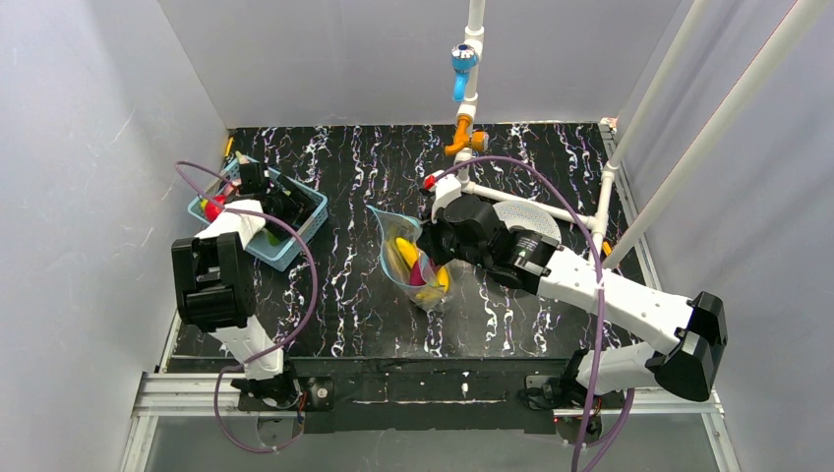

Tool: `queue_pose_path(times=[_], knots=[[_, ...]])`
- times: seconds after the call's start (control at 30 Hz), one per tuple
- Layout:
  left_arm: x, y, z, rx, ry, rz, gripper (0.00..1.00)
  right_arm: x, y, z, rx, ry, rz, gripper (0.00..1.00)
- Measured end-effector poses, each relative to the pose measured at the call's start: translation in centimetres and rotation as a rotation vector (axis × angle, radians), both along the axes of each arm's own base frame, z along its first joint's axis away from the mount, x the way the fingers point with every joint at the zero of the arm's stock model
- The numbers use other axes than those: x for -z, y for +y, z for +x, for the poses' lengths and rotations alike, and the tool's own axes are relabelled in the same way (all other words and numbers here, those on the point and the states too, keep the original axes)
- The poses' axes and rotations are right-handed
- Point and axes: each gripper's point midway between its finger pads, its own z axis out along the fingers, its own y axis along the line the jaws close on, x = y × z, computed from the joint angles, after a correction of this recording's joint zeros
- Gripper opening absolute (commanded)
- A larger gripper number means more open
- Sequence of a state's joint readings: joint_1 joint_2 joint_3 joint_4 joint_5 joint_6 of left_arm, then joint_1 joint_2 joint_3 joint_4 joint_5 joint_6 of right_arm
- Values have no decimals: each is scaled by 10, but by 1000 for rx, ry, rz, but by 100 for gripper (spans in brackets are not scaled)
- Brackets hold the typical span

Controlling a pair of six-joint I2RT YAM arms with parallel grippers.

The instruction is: Place the food in the zip-top bag and seal the zipper

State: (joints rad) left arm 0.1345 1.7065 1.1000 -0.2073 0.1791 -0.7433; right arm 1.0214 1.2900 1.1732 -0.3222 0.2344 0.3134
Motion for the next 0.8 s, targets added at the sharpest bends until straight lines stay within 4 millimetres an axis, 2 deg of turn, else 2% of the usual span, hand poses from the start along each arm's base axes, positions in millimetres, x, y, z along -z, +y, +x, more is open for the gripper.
queue_pose_path(times=[0.1,0.23,0.5,0.7,0.8], knots=[[9,1,6,-14,-6,-7,74,2,2,1,-1,1,0,1],[14,2,7,-15,-2,-6,59,1,3,2,-1,-2,3,1],[12,1,17,17,-51,5,20,3,4,2,-1,-6,10,1],[8,7,14,49,-77,70,10,1,1,-1,-4,-12,20,1],[-5,11,-2,53,-98,117,9,-3,-1,-6,-11,-20,31,1]])
